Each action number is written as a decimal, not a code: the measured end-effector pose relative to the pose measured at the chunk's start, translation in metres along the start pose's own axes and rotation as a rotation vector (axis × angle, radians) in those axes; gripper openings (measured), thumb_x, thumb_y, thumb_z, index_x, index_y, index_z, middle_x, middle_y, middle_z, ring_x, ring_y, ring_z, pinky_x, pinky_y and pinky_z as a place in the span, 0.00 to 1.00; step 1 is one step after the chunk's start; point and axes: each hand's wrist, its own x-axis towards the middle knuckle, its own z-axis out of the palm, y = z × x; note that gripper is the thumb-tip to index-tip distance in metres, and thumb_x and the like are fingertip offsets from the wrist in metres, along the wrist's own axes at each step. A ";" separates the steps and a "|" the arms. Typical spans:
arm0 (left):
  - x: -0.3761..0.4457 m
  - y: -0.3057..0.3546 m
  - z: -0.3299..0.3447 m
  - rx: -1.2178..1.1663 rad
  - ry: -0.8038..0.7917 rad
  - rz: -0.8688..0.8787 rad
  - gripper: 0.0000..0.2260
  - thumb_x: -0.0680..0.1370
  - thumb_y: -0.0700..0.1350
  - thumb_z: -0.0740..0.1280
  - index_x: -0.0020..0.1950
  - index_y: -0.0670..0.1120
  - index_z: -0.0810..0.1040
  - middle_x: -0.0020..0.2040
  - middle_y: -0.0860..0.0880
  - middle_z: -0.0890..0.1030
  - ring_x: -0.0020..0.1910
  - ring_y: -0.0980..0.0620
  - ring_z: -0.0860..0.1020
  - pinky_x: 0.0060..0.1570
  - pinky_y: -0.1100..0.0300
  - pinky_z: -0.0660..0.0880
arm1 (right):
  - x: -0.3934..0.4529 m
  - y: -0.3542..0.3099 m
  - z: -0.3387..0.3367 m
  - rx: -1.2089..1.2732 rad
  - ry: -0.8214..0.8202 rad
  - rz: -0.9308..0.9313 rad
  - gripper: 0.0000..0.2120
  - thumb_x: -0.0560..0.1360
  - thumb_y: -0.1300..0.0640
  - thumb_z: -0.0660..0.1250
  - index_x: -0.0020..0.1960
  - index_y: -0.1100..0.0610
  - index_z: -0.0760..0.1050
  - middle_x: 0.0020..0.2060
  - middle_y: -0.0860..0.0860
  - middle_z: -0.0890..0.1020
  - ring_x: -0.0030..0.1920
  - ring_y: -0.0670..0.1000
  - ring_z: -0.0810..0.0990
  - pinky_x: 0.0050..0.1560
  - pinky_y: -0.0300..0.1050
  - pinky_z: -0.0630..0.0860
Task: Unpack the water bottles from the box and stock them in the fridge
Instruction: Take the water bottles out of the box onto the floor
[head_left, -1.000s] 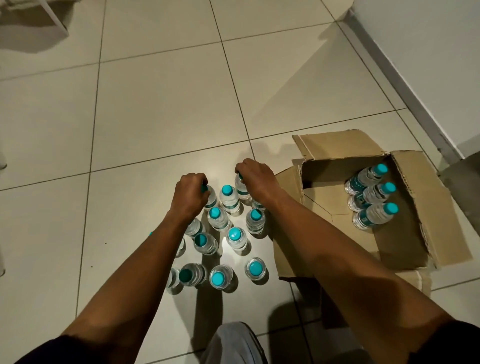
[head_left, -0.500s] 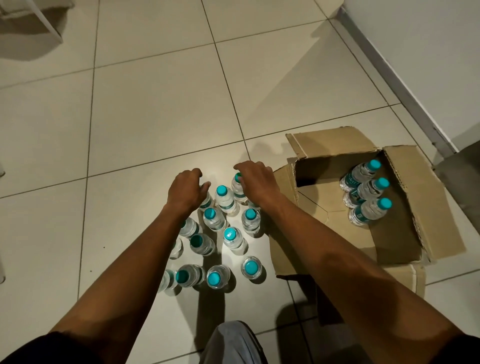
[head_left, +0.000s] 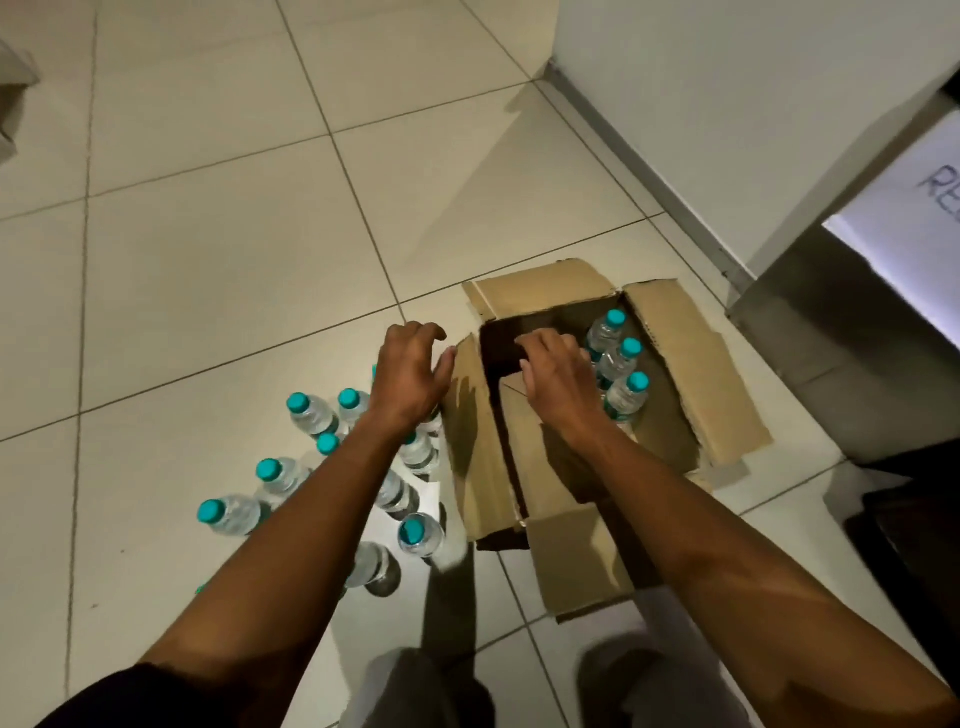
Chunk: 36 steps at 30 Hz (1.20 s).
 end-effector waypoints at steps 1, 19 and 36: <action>0.001 0.017 0.011 -0.001 -0.020 0.036 0.13 0.79 0.49 0.65 0.60 0.43 0.77 0.55 0.43 0.79 0.57 0.44 0.72 0.54 0.51 0.70 | -0.006 0.018 -0.006 -0.015 0.006 0.043 0.18 0.79 0.56 0.63 0.68 0.54 0.69 0.62 0.53 0.74 0.57 0.54 0.73 0.55 0.49 0.74; 0.051 0.158 0.124 0.090 -0.342 0.361 0.19 0.78 0.44 0.67 0.69 0.45 0.72 0.63 0.44 0.74 0.59 0.46 0.71 0.59 0.51 0.73 | -0.063 0.118 0.001 -0.088 -0.089 0.259 0.22 0.75 0.59 0.71 0.67 0.55 0.70 0.61 0.57 0.73 0.56 0.55 0.76 0.56 0.51 0.77; 0.040 0.179 0.169 0.168 -0.394 0.347 0.19 0.74 0.39 0.70 0.64 0.44 0.74 0.61 0.42 0.75 0.54 0.42 0.78 0.51 0.48 0.78 | -0.086 0.121 0.010 0.068 -0.140 0.247 0.14 0.76 0.64 0.68 0.61 0.59 0.75 0.62 0.55 0.71 0.52 0.54 0.79 0.54 0.49 0.79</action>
